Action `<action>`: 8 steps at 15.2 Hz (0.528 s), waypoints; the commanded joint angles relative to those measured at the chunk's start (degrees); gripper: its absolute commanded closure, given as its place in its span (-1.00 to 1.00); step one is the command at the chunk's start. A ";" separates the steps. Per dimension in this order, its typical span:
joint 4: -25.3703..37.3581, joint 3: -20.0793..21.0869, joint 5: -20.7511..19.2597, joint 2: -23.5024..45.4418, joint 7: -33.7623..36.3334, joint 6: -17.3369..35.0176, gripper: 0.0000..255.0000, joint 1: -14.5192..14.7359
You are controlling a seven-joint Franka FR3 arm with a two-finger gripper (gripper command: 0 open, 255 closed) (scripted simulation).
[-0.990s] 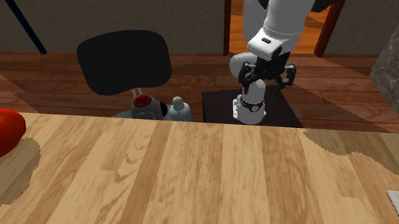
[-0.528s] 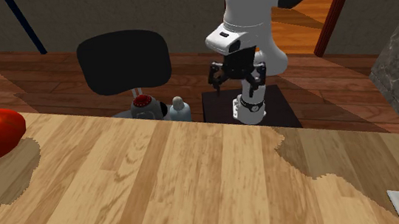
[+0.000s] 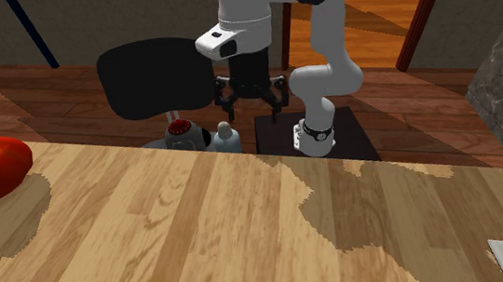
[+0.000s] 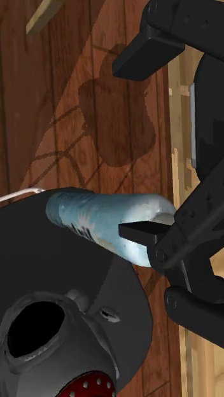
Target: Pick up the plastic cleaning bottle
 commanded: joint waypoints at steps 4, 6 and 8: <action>7.72 -7.03 3.90 6.48 -6.58 0.72 -1.00 0.24; 5.81 -7.02 3.67 6.05 -6.52 2.25 -1.00 0.09; 3.96 -7.06 3.45 5.69 -6.48 3.78 -1.00 -0.05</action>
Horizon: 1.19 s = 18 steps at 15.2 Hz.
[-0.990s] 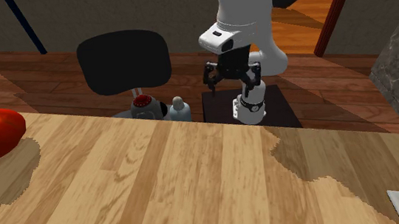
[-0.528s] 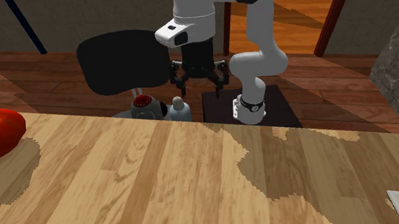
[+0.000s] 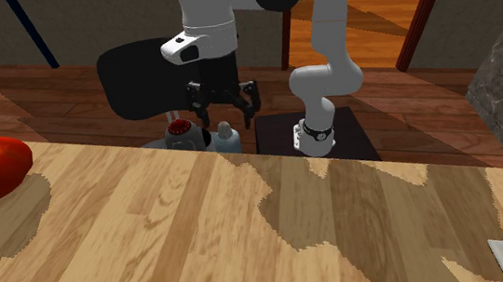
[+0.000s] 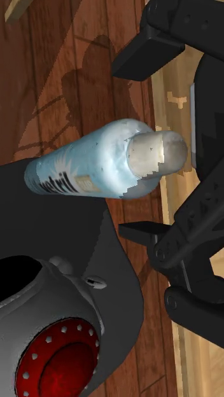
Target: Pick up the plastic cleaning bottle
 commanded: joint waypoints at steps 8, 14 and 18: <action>-3.67 -0.34 -0.34 -0.48 -0.19 3.28 1.00 -0.28; -3.60 -0.35 -0.33 -0.46 -0.21 3.24 1.00 -0.28; -1.19 -0.10 -0.12 -0.22 -0.06 1.04 1.00 -0.10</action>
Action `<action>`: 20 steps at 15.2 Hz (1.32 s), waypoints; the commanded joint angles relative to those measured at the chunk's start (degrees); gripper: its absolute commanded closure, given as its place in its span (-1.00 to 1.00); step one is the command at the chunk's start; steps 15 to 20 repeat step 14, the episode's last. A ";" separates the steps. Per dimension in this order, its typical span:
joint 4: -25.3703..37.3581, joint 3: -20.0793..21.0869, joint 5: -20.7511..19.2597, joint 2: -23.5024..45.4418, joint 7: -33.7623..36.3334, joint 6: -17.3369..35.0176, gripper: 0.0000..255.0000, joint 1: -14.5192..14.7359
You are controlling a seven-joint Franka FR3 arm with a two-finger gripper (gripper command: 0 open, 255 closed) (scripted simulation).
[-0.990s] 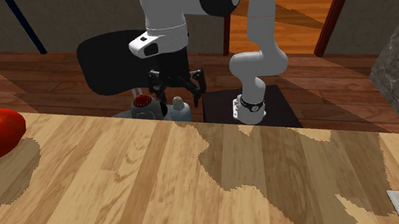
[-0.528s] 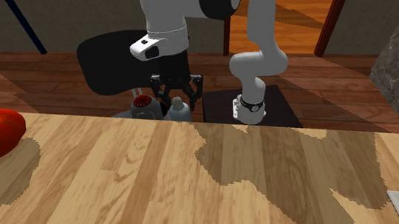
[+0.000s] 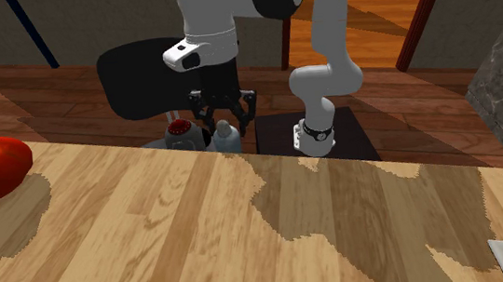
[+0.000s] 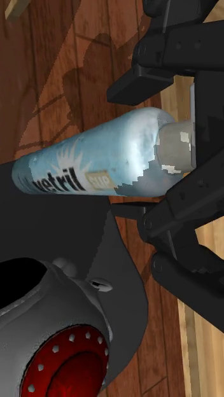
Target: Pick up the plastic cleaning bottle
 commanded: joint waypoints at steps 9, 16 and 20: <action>9.66 -0.03 1.22 2.19 -0.36 -7.72 1.00 0.72; 13.05 -0.22 1.75 3.23 -0.60 -10.20 1.00 0.96; 13.05 -0.22 1.75 3.23 -0.60 -10.20 1.00 0.96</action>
